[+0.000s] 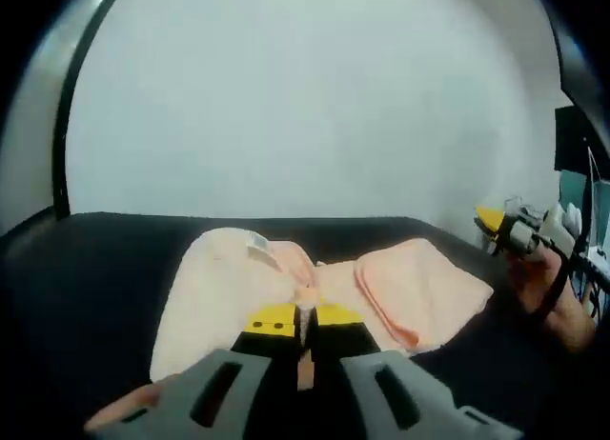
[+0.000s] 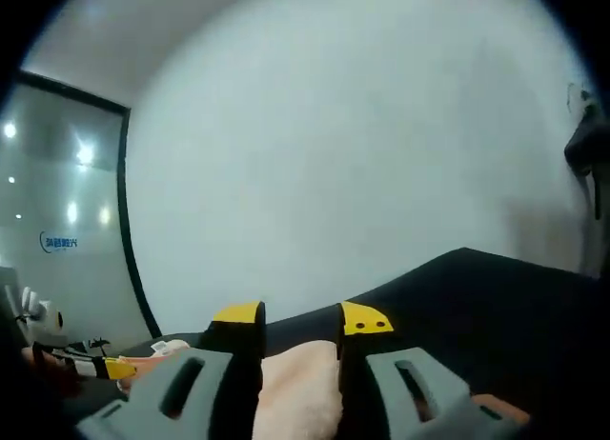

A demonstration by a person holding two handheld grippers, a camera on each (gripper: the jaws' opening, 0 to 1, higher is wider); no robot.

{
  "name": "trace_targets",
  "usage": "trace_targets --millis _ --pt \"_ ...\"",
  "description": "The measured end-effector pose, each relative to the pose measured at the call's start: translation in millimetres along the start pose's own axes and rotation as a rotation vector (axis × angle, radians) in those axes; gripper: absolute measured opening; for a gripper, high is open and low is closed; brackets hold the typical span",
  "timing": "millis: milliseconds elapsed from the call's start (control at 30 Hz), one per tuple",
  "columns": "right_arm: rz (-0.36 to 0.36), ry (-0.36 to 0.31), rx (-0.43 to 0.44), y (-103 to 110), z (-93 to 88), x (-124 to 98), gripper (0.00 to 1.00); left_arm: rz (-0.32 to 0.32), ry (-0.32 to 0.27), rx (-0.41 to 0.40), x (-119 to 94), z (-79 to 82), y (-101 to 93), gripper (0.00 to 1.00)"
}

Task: Fold the towel on the table until its edges align and the towel forms a compact rectangular stack.

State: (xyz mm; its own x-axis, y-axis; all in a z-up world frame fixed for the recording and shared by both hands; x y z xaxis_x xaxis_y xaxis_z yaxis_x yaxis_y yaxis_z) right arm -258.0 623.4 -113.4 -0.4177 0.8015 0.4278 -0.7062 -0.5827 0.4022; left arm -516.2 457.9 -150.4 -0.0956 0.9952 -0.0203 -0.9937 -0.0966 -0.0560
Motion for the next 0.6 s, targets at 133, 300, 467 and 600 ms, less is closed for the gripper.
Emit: trace_targets --millis 133,300,467,600 --pt "-0.009 0.013 0.004 -3 -3.1 1 0.27 -0.041 0.021 0.040 2 -12.1 -21.5 0.08" --pt "-0.006 0.018 0.005 -2 -4.1 1 0.27 -0.058 0.037 0.062 8 -23.7 -33.7 0.08" --pt "-0.003 0.019 0.007 -1 -4.4 1 0.27 -0.045 0.158 0.184 8 -41.5 -32.7 0.11" --pt "0.002 0.025 0.003 0 -5.5 1 0.27 -0.076 0.106 0.082 -9 -20.3 -50.5 0.27"
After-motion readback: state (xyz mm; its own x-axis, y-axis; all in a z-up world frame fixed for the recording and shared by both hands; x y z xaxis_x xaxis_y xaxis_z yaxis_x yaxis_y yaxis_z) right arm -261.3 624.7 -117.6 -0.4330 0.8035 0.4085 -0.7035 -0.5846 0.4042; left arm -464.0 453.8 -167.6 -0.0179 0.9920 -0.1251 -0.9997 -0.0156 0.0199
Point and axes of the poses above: the point that each gripper's makers call its tool centre point, and the gripper's own axes: x roughly forward along the fingers, y roughly to its left, z roughly out of its top, the point moved 4 cm from there along -x, roughly backward along the fingers, and after that the axes turned 15 degrees about -y, right-handed, at the moved point
